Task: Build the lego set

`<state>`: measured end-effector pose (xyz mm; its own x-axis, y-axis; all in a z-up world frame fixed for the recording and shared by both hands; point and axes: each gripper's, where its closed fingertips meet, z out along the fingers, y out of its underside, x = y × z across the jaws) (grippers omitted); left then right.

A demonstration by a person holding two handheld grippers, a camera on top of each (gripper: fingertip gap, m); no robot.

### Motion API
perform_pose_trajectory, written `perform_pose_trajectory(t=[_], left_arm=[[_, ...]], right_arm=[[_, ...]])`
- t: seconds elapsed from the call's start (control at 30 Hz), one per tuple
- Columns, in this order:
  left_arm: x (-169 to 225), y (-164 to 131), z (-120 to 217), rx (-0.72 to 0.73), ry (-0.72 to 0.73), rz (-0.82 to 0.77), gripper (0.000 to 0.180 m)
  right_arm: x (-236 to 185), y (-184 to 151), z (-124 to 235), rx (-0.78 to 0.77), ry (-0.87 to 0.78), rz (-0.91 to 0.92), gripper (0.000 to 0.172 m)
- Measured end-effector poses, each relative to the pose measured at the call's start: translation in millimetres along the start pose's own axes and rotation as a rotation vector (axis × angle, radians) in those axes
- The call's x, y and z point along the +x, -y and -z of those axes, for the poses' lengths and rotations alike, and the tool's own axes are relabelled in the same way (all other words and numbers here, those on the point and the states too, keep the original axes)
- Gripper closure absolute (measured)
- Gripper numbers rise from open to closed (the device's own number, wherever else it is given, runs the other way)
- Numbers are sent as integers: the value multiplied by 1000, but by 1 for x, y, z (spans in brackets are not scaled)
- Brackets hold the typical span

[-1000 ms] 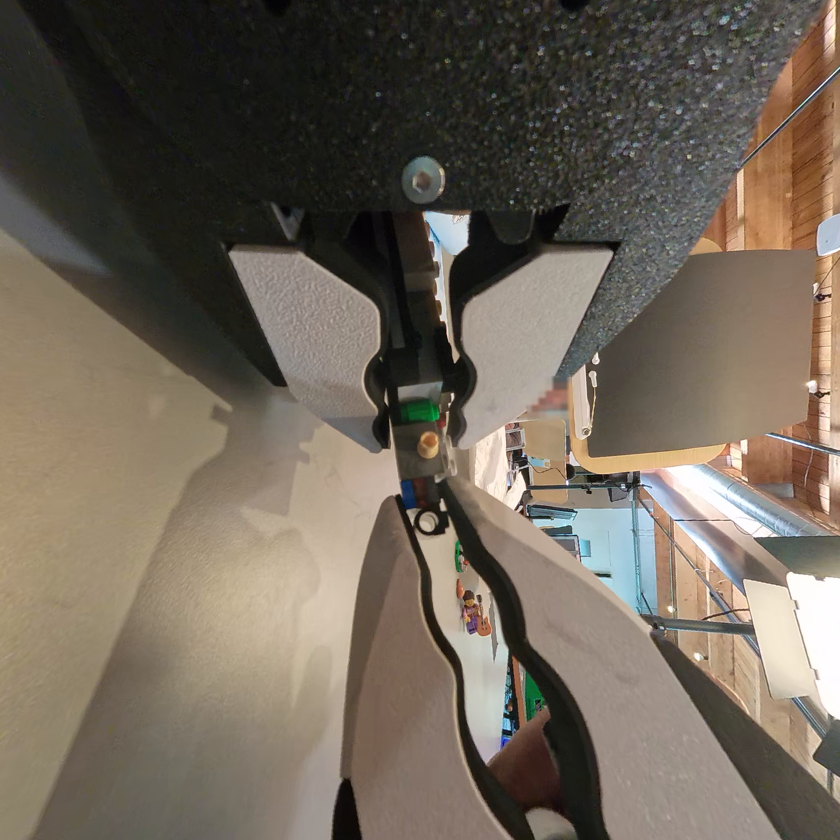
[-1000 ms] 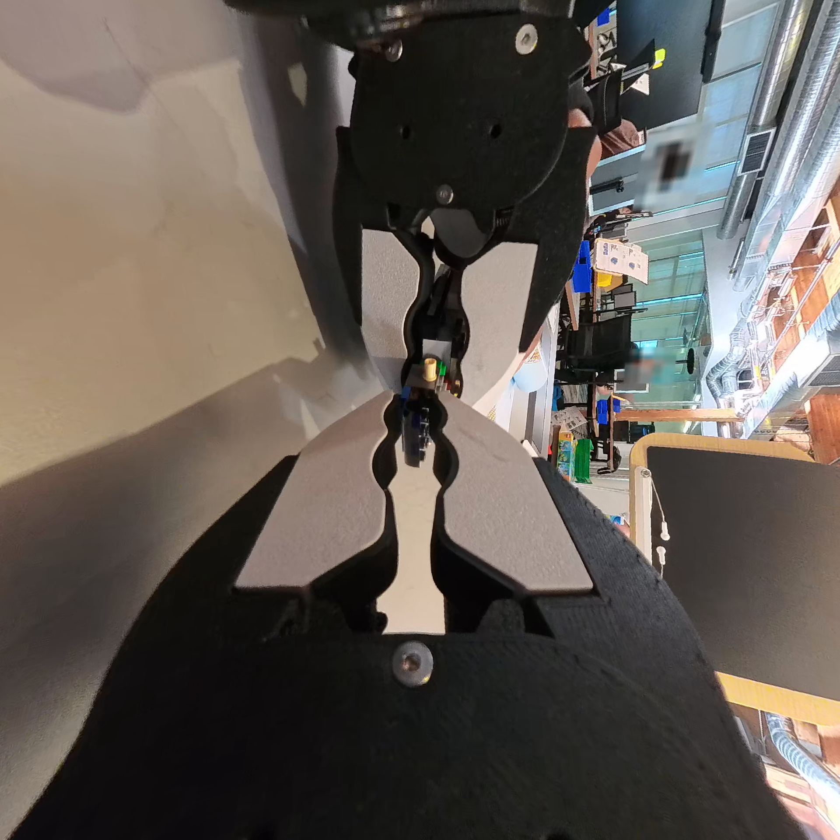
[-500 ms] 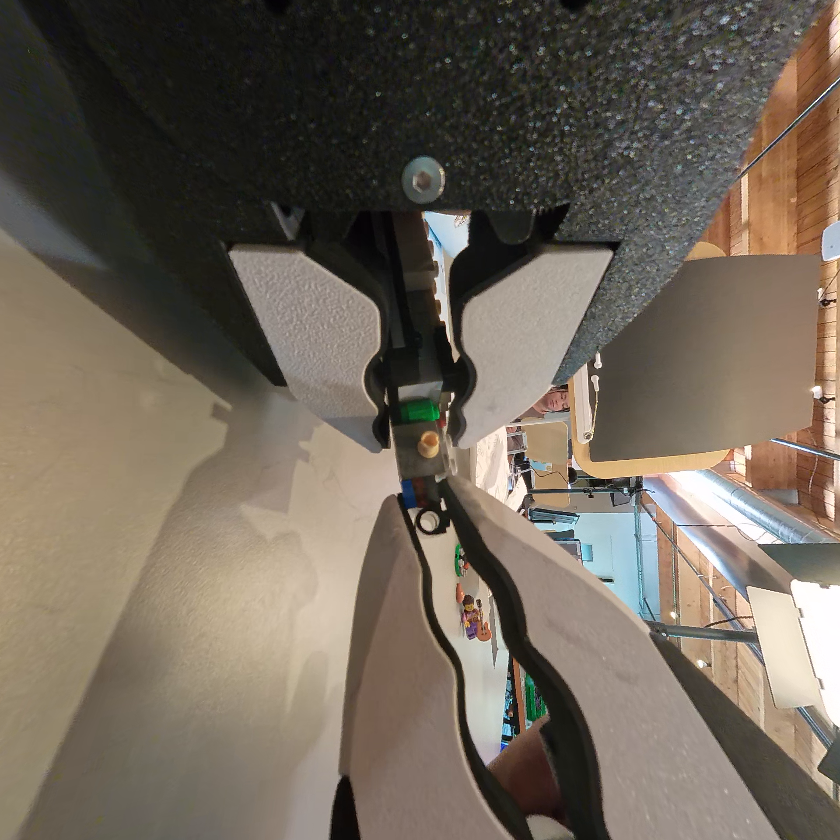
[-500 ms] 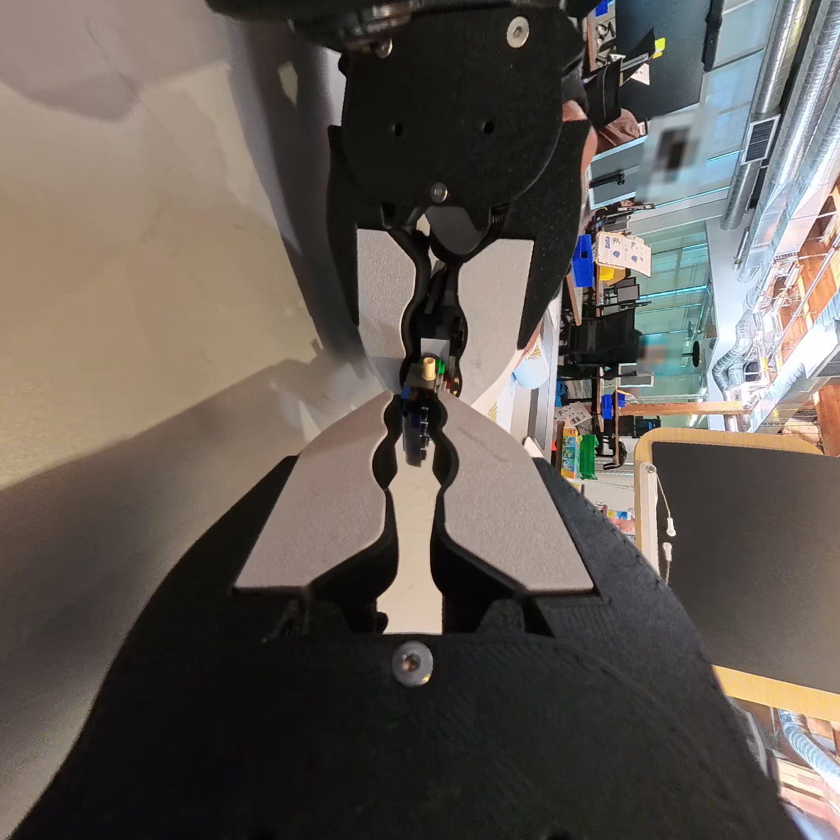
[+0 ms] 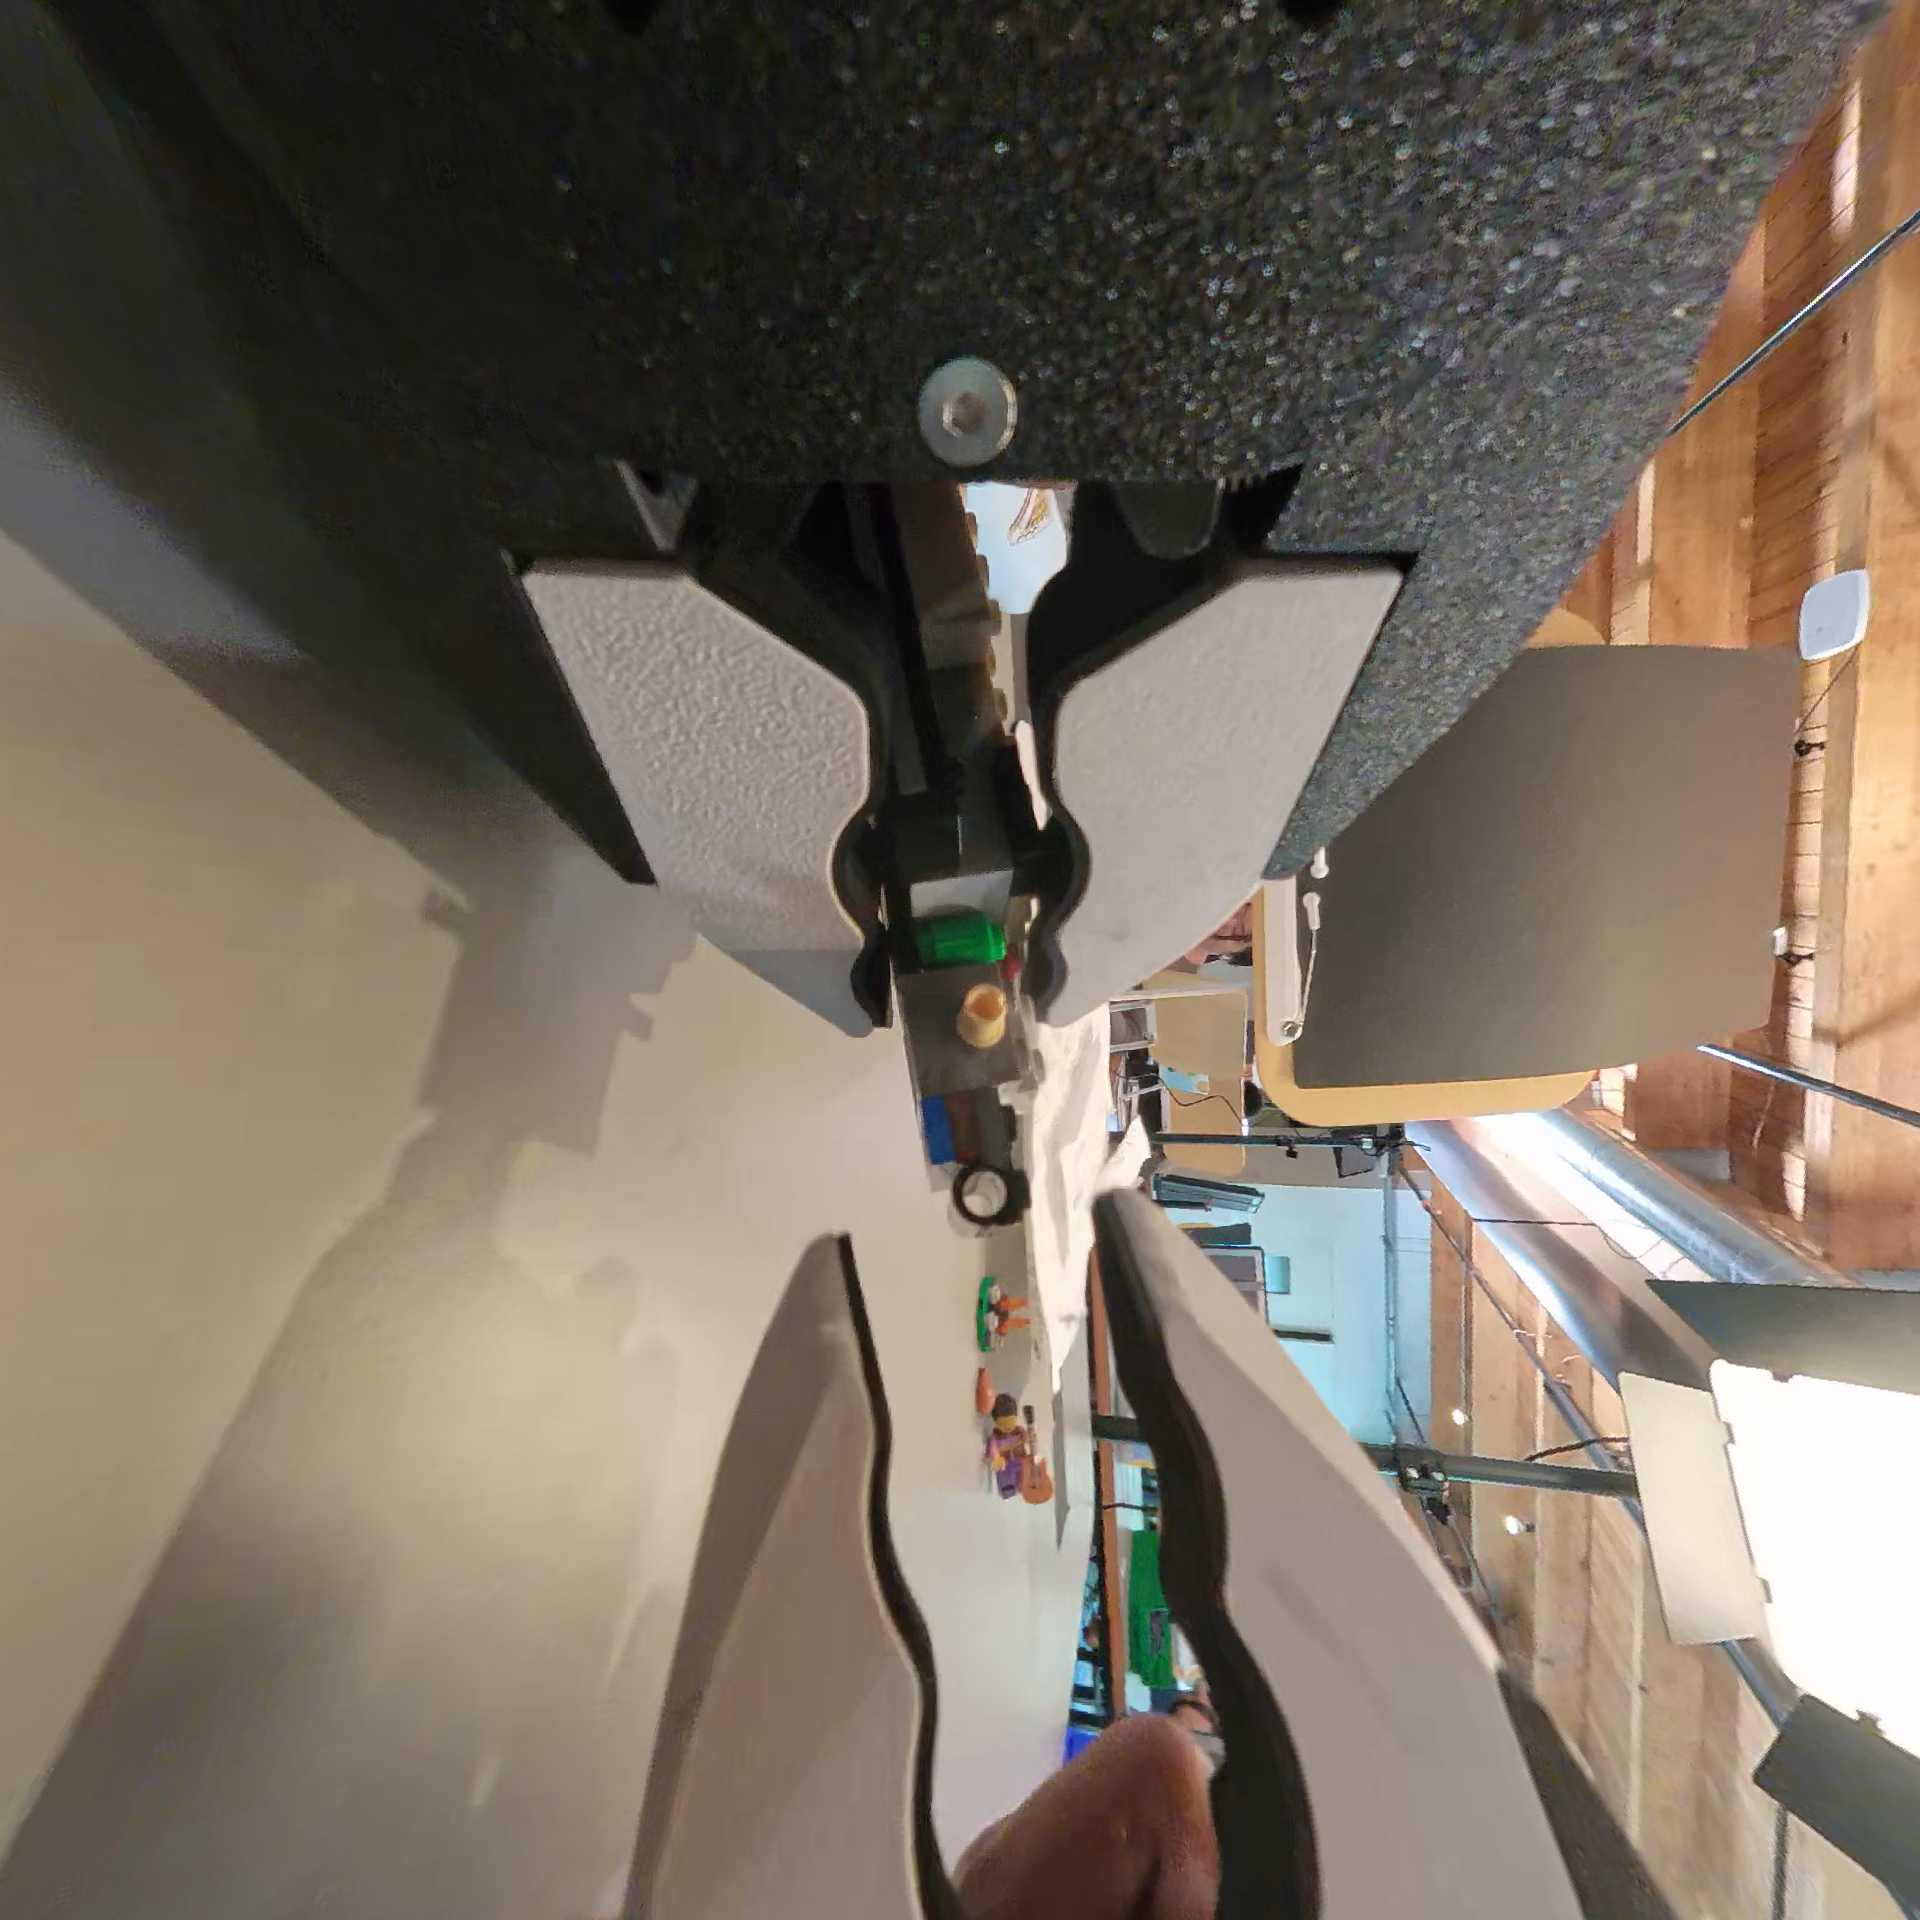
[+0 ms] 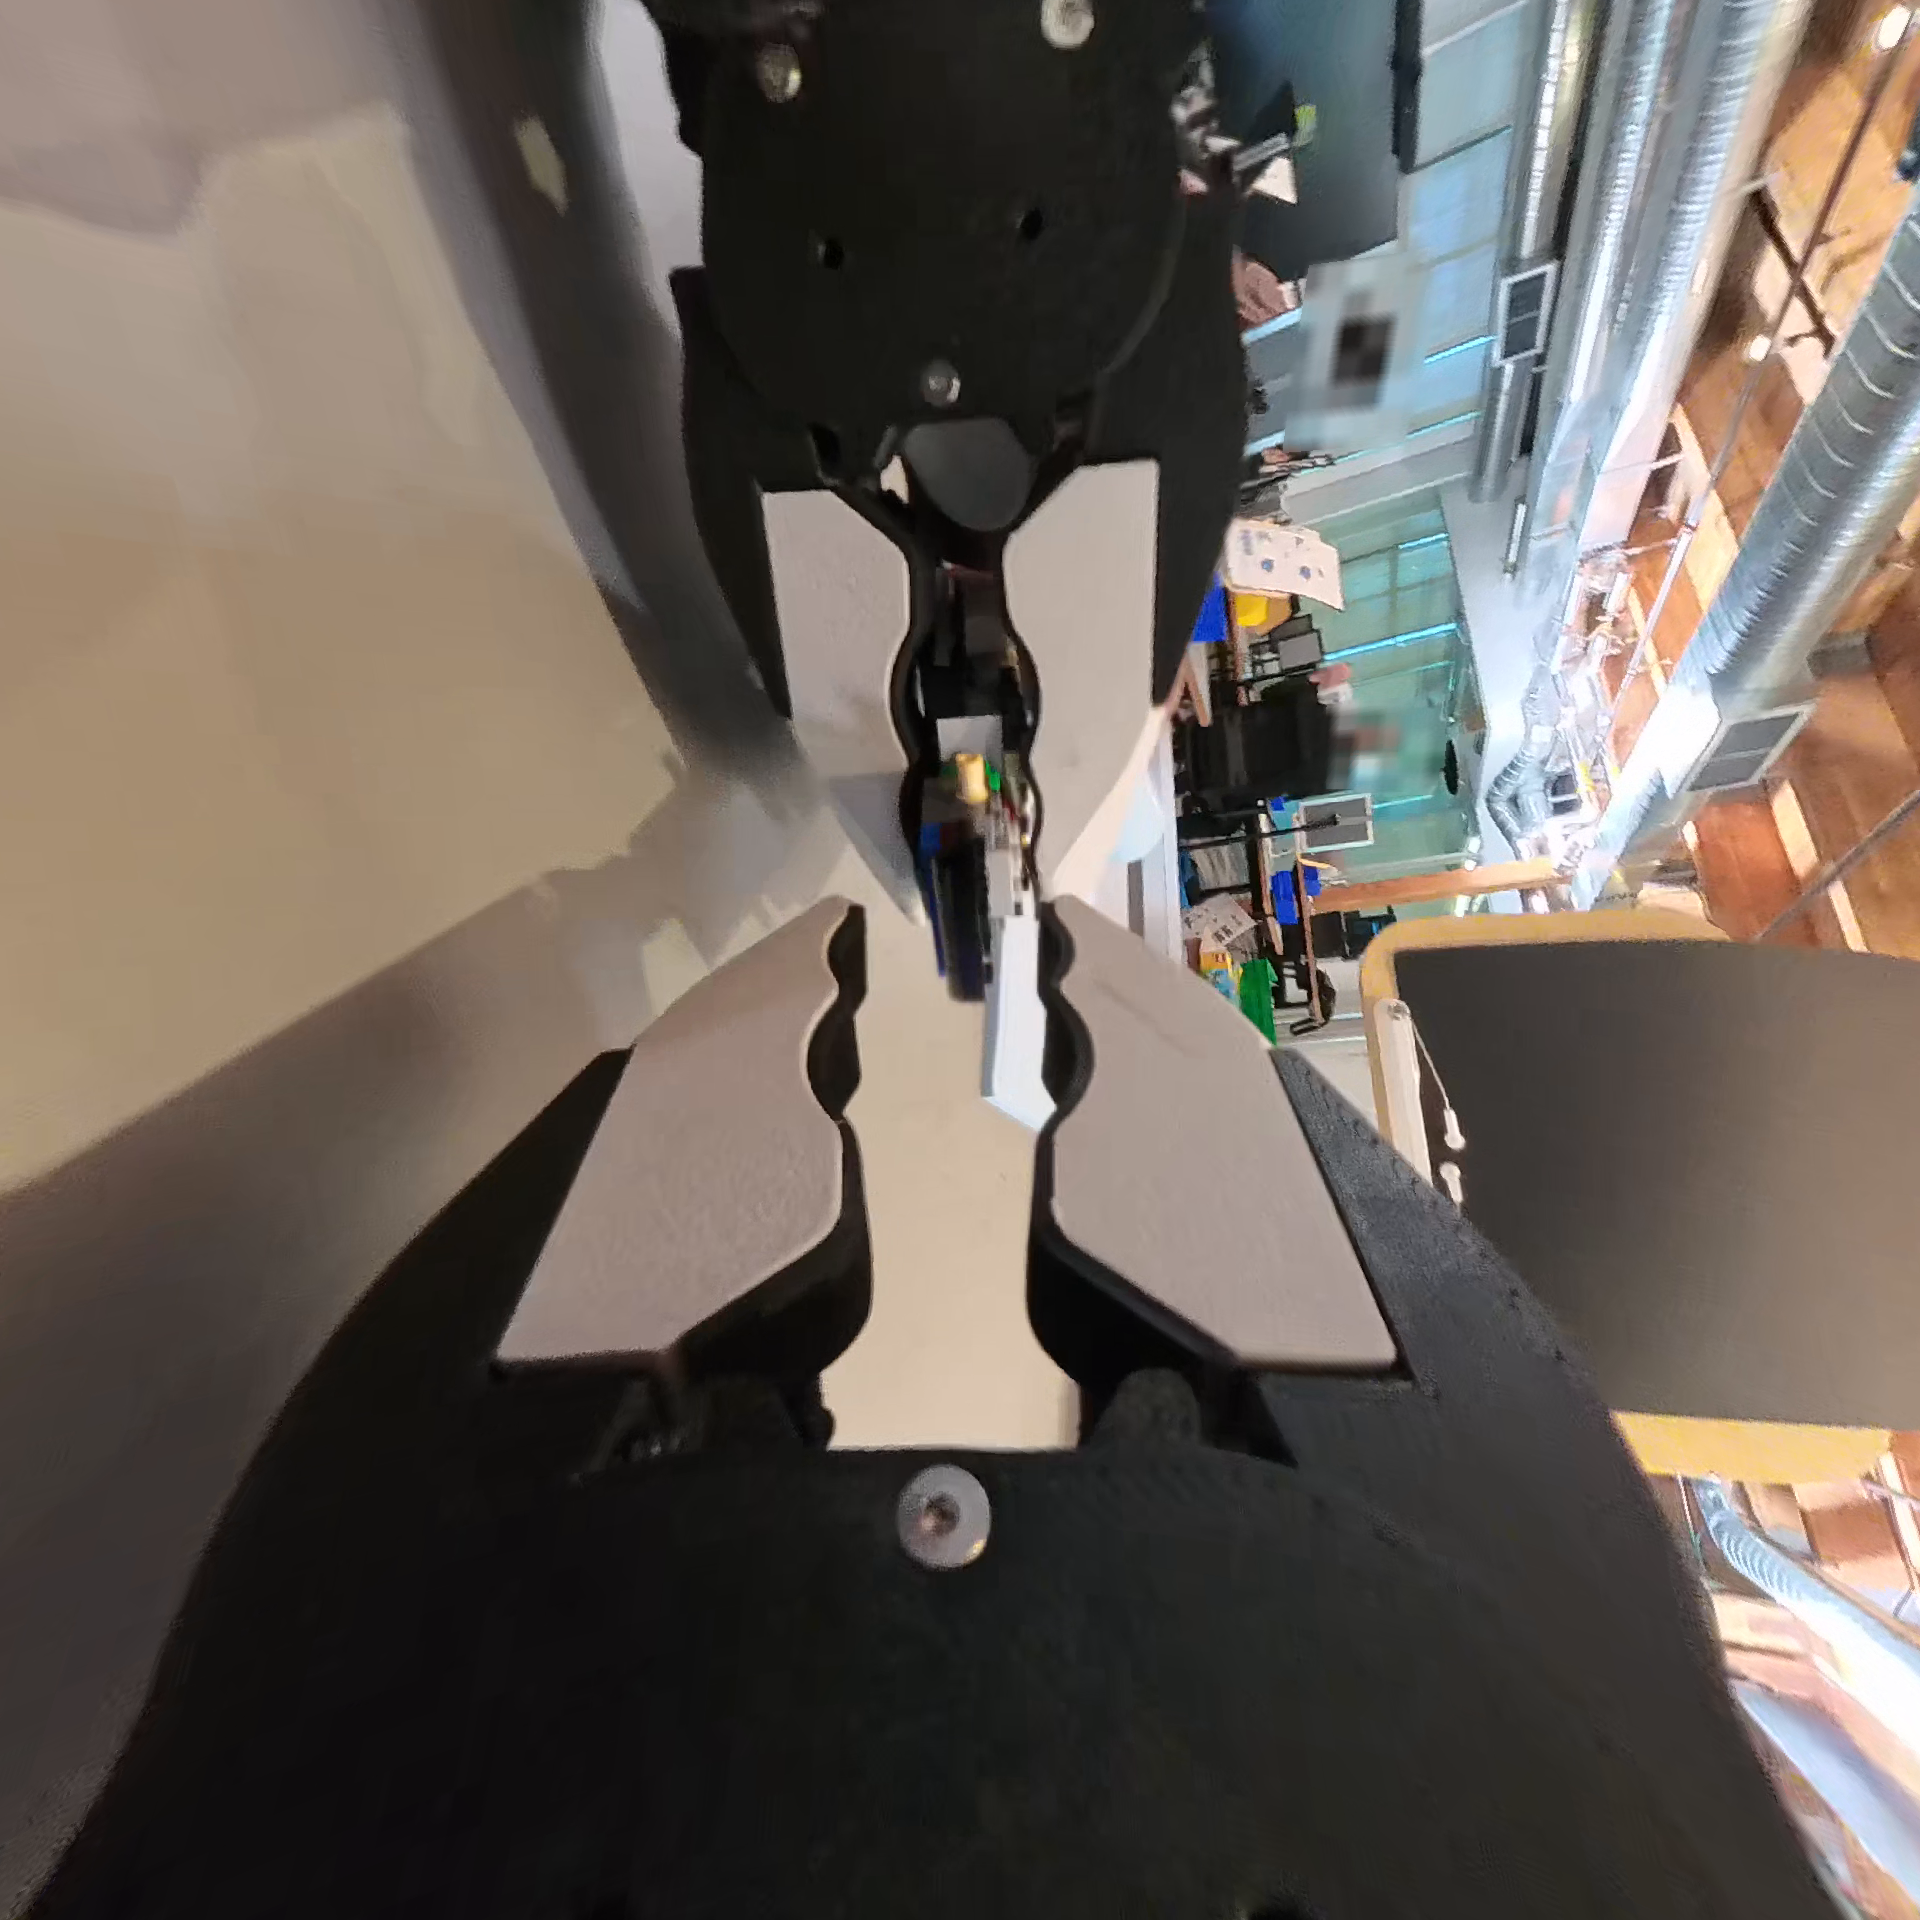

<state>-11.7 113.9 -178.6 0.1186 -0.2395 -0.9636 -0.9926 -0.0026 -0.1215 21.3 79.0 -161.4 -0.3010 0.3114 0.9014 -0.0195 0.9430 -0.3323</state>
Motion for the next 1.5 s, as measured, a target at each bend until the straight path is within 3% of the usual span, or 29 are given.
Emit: perform_pose_trajectory(t=[0.27, 0.87, 1.03, 1.23, 1.5], left_arm=[[-9, 0, 5, 95, 51, 57, 155], [-29, 20, 26, 315, 74, 232, 155], [-30, 21, 25, 319, 69, 201, 155], [-25, 22, 21, 276, 76, 62, 155], [-14, 22, 20, 237, 70, -57, 155]], right_arm=[[18, -8, 5, 33, -114, -123, 139], [30, 23, 12, 208, -131, -287, 141], [26, 26, 10, 198, -130, -216, 140], [9, 24, 0, 99, -115, 10, 143], [5, 25, -5, 57, -124, 129, 156]])
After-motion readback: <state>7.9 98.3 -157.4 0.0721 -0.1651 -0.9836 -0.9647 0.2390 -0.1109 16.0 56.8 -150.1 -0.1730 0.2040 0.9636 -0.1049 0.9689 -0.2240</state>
